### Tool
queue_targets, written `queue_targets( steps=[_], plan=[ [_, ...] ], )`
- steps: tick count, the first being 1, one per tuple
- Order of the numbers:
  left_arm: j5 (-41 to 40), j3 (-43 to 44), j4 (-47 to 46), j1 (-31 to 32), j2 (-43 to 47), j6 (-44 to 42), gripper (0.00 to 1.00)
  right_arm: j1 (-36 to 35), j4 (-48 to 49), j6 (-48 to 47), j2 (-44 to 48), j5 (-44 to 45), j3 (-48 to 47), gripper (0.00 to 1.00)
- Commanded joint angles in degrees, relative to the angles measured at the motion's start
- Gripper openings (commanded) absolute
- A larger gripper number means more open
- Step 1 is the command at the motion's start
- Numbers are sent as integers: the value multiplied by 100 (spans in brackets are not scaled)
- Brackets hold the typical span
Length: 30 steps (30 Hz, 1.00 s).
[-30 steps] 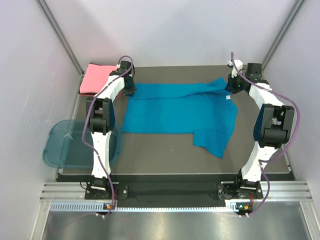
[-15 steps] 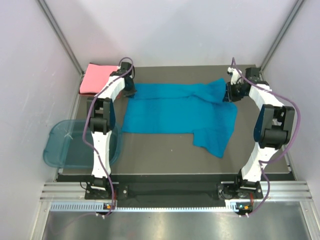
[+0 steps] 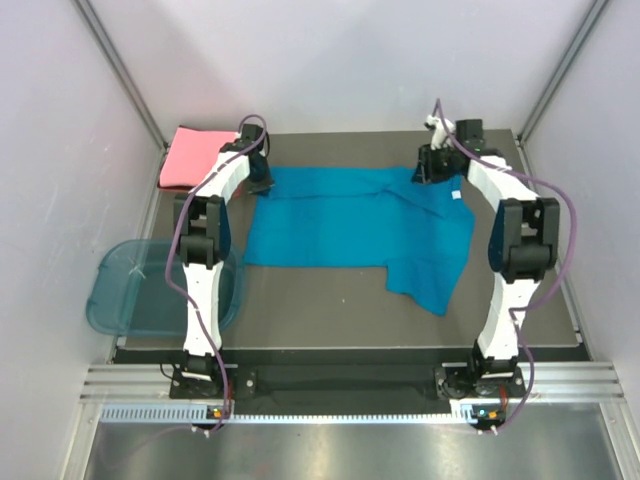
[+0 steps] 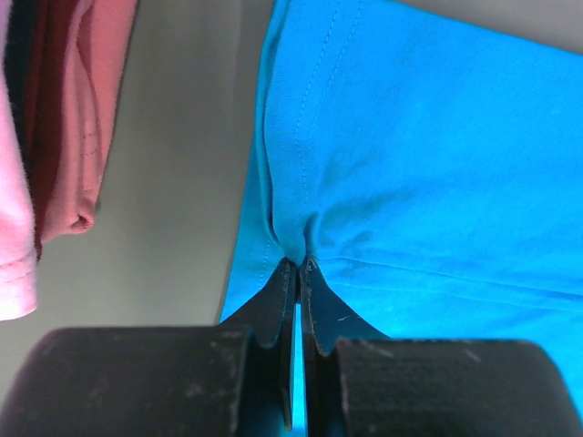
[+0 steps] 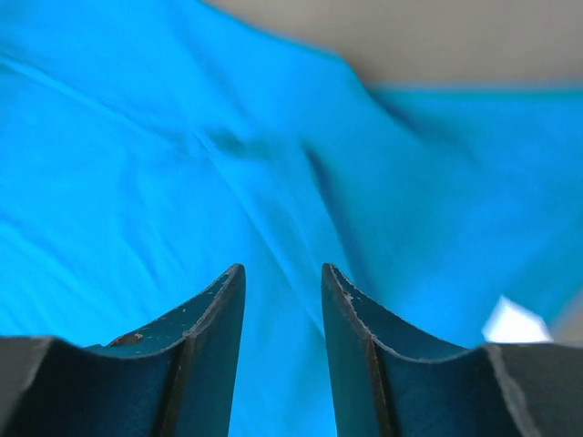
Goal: Fold and stack the t-shirts
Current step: Fold the tshirt
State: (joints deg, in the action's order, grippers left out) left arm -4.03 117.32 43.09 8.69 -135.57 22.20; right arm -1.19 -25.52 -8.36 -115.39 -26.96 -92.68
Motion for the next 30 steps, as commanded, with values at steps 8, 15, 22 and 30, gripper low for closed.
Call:
queue_targets(
  steps=[8,15,22,30],
  plan=[
    [201,-60,-160,36,189,-22,4,-224,1391,757,-976,-529,-716,52],
    [210,-60,-169,54,189,-40,4,-189,1216,502,-1108,-398,-716,56],
    [201,-51,-178,54,197,-40,4,-153,146,142,-1529,-476,-1331,58],
    [201,-33,-161,63,189,-31,4,-136,109,115,-1626,-652,-1278,59]
  ],
)
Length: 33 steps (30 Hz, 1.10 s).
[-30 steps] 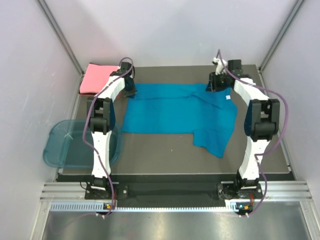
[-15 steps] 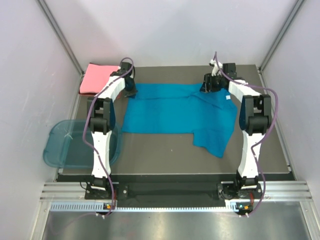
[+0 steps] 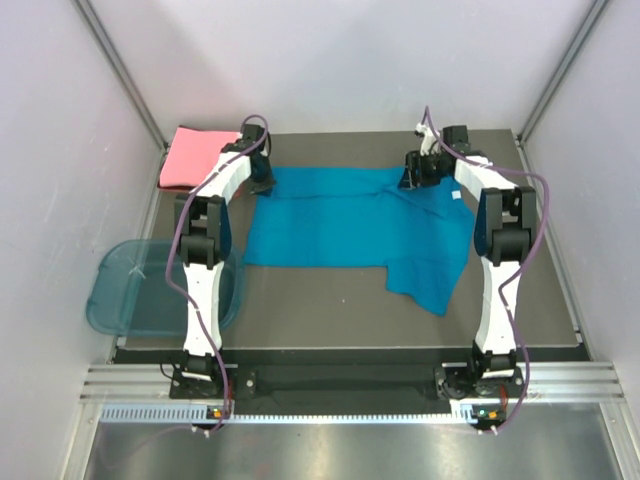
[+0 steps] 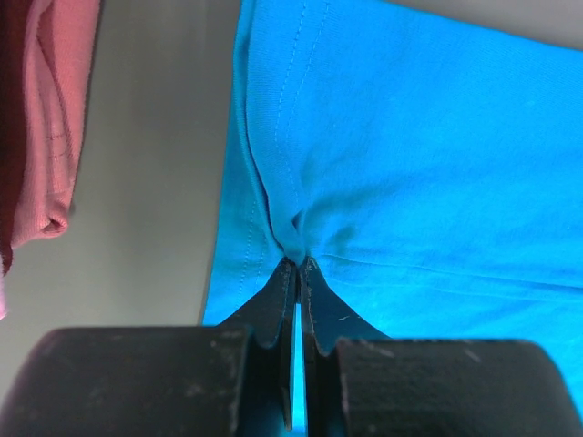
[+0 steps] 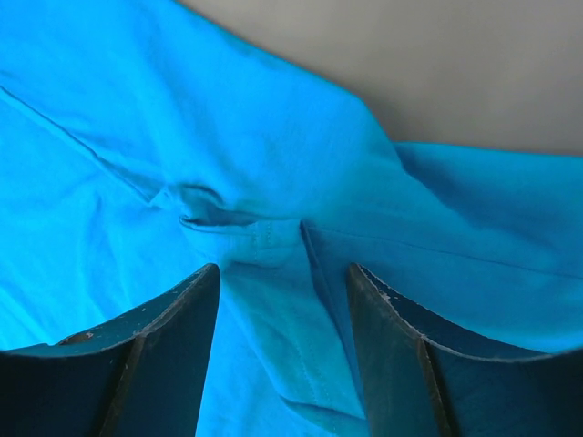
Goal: Fold and stack the t-shirts
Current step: Fold the tshirt
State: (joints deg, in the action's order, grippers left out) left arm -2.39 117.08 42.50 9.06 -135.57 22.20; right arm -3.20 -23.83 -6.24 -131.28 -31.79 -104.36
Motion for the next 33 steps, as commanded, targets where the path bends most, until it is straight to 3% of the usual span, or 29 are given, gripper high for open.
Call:
queue_targets(
  steps=[1,3,6,7,10,12,22,29,33],
  plan=[
    [37,-9,-93,26,206,-31,4,65,-69,-97,-29,-187,-120,58],
    [28,-9,-84,26,215,-31,4,65,-60,-123,15,-266,-111,55],
    [20,8,-102,26,206,-31,4,57,63,-106,146,-406,-50,41],
    [28,26,-119,26,197,-31,4,65,98,-88,190,-442,-24,27],
    [46,69,-84,26,145,-14,4,57,212,-53,436,-574,204,7],
    [46,70,-75,26,145,4,4,57,300,-79,726,-548,380,0],
    [160,17,-110,34,197,48,2,-382,160,-360,1571,-3,1313,1],
    [195,52,-58,34,118,22,2,-682,-104,-316,1553,67,1629,8],
    [213,43,-110,34,75,57,3,-708,-366,-299,1702,514,1787,18]
  ],
)
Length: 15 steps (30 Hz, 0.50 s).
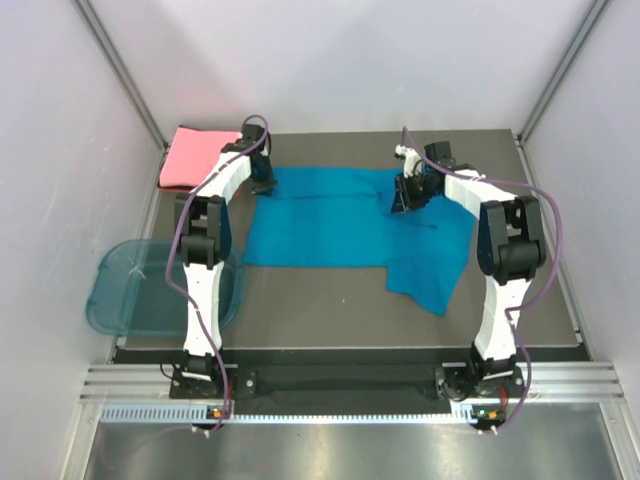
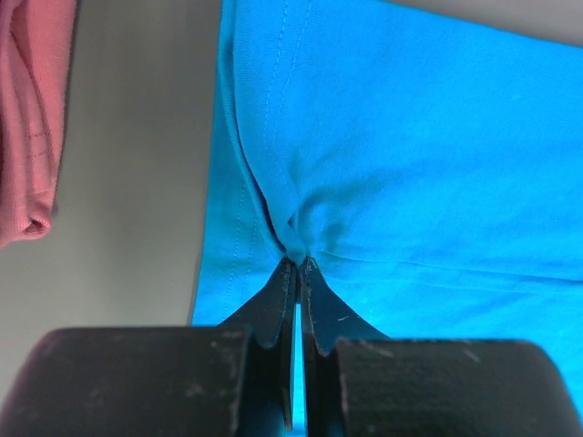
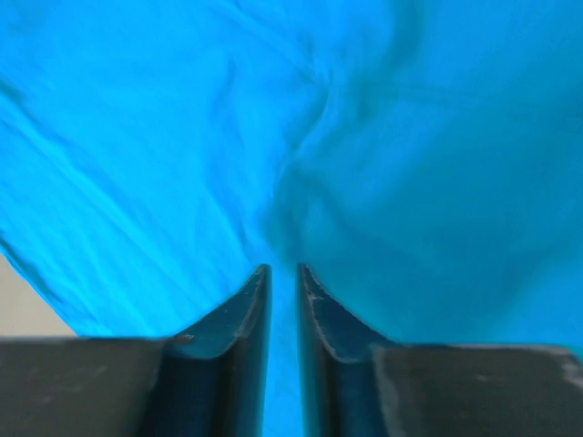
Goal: Fold and stack the t-shirts
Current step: Fold the tshirt
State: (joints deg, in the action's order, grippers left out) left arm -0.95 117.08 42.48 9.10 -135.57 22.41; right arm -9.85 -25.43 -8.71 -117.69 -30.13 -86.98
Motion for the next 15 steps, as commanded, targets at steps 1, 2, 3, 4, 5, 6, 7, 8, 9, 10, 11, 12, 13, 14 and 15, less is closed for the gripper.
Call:
queue_targets(
  steps=[1,2,3,4,5,6,7,8,9,10,11,12,13,14,15],
  plan=[
    [69,52,-117,30,66,44,3,-52,-243,-17,404,463,110,29],
    [104,61,-117,30,66,44,3,-35,-252,44,587,577,163,34],
    [226,87,-100,30,57,44,3,-26,-243,201,694,822,216,38],
    [236,113,-99,30,39,44,3,-9,-217,316,808,929,312,42],
    [236,140,-82,30,39,35,3,9,-199,456,1035,1052,357,44],
    [218,175,-64,30,30,26,3,35,-173,797,1151,1375,401,44],
    [218,184,-64,30,30,17,3,79,-94,1105,1256,1596,488,45],
    [201,193,-64,30,39,9,3,123,-68,1691,1405,1850,532,45],
    [192,201,-64,30,39,9,3,167,-41,1967,1476,2288,585,44],
    [192,202,-73,30,39,9,3,263,-41,2205,1520,2466,699,43],
    [183,202,-82,30,30,9,3,299,-41,2398,1556,2616,752,43],
    [192,193,-73,30,22,17,3,351,-41,2722,1547,2878,796,43],
    [209,184,-82,30,13,26,3,439,-50,2839,1521,2959,858,42],
    [262,175,-82,30,13,26,3,483,-58,2953,1434,2978,884,42],
    [253,158,-82,30,4,26,3,536,-67,3180,1389,3169,902,41]
  ],
)
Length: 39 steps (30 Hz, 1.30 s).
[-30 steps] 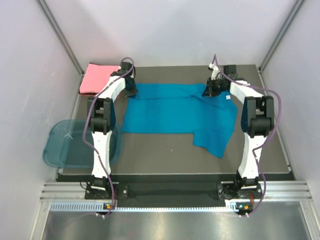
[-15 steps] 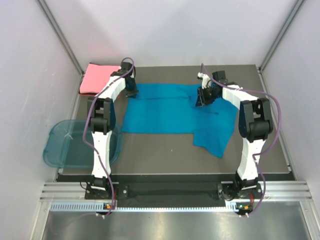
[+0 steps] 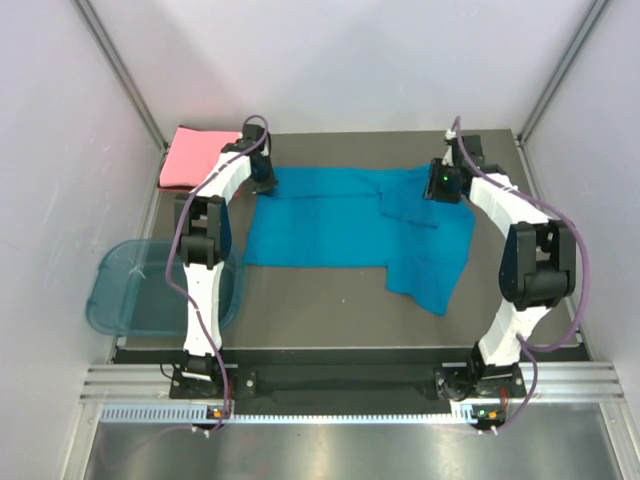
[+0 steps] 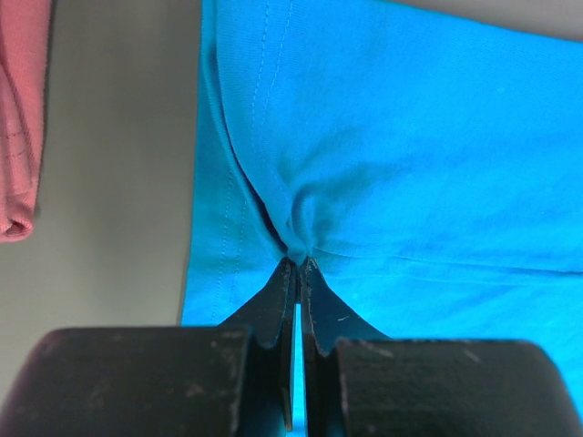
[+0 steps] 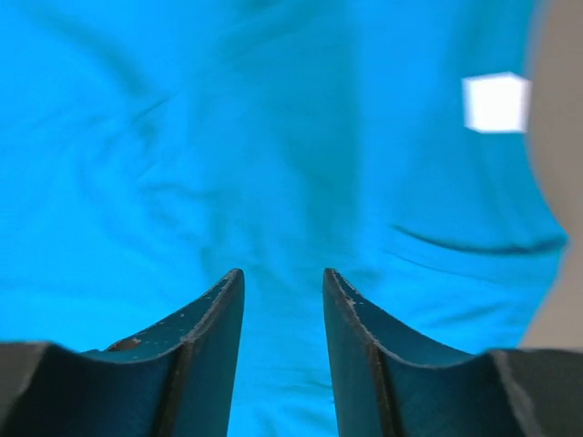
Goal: Fold and stack the t-shirts
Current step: Fold the tshirt
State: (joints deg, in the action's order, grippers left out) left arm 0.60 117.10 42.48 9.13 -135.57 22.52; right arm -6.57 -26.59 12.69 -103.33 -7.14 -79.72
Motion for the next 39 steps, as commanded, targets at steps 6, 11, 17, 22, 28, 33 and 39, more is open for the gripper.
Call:
queue_targets(
  steps=[6,11,17,22,28,33,39],
  plan=[
    [54,68,-117,28,65,-29,2,323,145,1693,-389,1100,352,39],
    [63,67,-135,28,66,-29,3,323,320,1974,-530,1144,528,40],
    [19,102,-152,28,39,-29,2,332,462,2150,-592,1214,686,39],
    [-7,190,-100,28,39,-46,2,358,628,2212,-540,1294,818,24],
    [-7,234,-91,28,39,-64,0,349,682,2141,-294,1329,844,0],
    [-7,234,-91,37,13,-55,0,358,480,2062,-4,1496,836,0],
    [-227,226,-47,28,39,-64,0,349,259,2229,339,1531,1020,0]
  ],
)
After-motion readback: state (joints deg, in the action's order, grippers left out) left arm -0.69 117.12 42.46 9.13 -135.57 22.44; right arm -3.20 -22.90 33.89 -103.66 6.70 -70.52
